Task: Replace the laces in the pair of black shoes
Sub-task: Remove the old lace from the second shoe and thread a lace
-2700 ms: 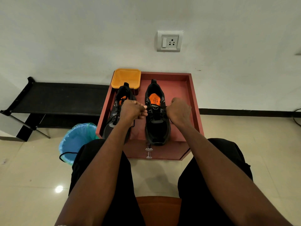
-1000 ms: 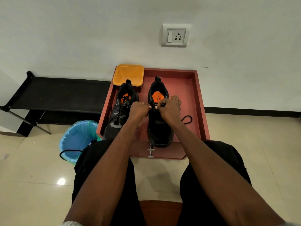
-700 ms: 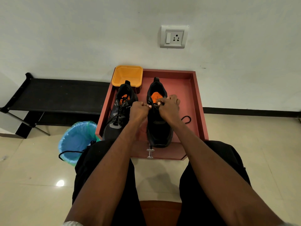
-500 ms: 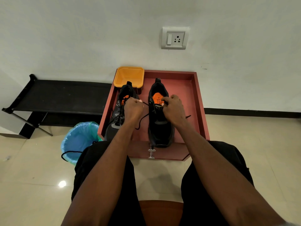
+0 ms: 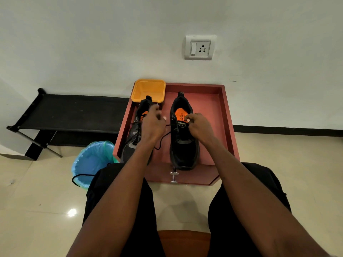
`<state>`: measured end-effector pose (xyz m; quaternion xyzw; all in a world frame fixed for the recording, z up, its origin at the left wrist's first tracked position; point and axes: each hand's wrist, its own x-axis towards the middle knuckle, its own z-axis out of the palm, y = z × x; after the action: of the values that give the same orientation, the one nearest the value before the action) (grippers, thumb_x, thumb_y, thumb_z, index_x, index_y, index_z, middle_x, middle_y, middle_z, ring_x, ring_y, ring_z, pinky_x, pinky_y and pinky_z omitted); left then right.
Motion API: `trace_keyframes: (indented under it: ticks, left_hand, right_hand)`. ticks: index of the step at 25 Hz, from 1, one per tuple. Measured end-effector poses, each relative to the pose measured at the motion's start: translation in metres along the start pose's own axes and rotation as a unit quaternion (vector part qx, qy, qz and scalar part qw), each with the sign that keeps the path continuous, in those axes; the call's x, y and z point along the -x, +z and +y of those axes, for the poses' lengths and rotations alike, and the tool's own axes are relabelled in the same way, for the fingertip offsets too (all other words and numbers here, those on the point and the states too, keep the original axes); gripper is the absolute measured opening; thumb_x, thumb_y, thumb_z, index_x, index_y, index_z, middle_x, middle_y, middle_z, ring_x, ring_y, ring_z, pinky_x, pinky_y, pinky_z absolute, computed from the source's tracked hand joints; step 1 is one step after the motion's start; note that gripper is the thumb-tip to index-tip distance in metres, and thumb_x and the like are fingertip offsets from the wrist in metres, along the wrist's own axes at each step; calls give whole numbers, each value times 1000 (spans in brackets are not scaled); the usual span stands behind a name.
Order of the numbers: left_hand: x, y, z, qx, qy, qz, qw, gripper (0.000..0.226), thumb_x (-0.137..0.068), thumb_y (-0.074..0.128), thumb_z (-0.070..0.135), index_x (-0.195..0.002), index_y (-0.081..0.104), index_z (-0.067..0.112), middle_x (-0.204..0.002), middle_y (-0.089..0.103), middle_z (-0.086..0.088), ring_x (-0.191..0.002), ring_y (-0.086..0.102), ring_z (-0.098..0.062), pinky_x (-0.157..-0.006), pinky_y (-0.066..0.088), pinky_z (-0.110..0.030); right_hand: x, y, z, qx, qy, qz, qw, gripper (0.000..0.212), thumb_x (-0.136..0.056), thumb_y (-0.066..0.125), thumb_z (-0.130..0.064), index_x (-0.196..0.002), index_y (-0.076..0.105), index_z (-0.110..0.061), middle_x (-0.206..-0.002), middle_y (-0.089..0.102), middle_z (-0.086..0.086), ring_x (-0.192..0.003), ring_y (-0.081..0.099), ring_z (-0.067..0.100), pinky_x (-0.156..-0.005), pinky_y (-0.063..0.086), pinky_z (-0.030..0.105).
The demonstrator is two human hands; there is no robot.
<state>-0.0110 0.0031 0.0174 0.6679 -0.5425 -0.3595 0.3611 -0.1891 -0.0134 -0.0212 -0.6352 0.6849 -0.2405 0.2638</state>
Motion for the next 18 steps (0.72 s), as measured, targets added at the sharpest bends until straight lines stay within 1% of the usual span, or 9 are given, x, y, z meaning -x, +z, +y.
trace_keyframes:
  ticks: [2,3,5,7,10,12,14,16,18]
  left_hand:
    - [0,13,-4,-142,32,-75,986,30,-94,58,13,-124,58,13,-102,65,1,-82,69,-25,-75,59,-44]
    - [1,15,-3,-180,43,-73,980,14,-94,57,12,-105,65,13,-93,67,-3,-80,68,-27,-73,58,-43]
    - [2,15,0,-210,61,-37,975,17,-93,53,11,-80,64,14,-86,69,-8,-74,65,-27,-66,54,-39]
    - [3,11,4,-176,56,56,981,17,-94,50,9,-89,66,9,-95,66,-6,-78,61,-22,-69,51,-37]
    - [3,-4,13,4,-2,260,966,20,-99,44,9,-107,63,9,-109,55,-3,-95,57,-16,-77,47,-24]
    - [4,-9,16,52,4,313,948,23,-99,44,7,-117,59,9,-119,53,-6,-101,55,-12,-77,42,-13]
    - [7,-5,14,-25,56,219,974,34,-97,48,4,-129,55,9,-132,53,-8,-109,54,-12,-86,41,-14]
    - [6,9,5,-134,89,43,986,37,-95,54,8,-131,56,14,-134,58,-7,-116,58,-19,-95,47,-29]
    - [1,18,-5,-216,86,-72,970,18,-93,57,15,-109,65,16,-108,69,-7,-101,64,-29,-79,52,-38]
  right_hand:
    - [0,0,0,3,-4,3,1000,32,-96,46,-8,-114,72,-15,-116,58,13,-86,56,24,-68,37,28]
    - [0,0,1,4,-5,3,1000,31,-96,46,-9,-114,71,-15,-116,58,12,-86,56,23,-69,37,28]
    - [-1,0,3,3,-6,-3,1000,30,-97,47,-10,-115,71,-15,-116,58,11,-85,54,21,-69,36,27]
    - [-2,-1,5,1,-4,-8,1000,29,-98,47,-12,-115,71,-16,-117,58,11,-85,55,21,-69,36,28]
    - [-4,-1,6,0,-3,-12,1000,28,-99,48,-13,-114,71,-16,-118,58,10,-85,57,23,-68,37,30]
    - [-3,-2,5,0,-5,-12,1000,29,-98,47,-11,-114,71,-15,-117,58,11,-84,57,24,-67,38,31]
    - [-3,-2,5,-4,-8,-13,1000,29,-98,46,-10,-113,71,-14,-117,59,12,-83,57,24,-66,38,31]
    - [-3,-1,4,-1,-11,-13,1000,28,-98,48,-11,-114,71,-14,-118,59,11,-86,56,22,-68,39,30]
    - [-3,-1,3,13,-13,-10,1000,25,-97,51,-13,-114,71,-16,-117,58,11,-88,54,20,-71,39,29]
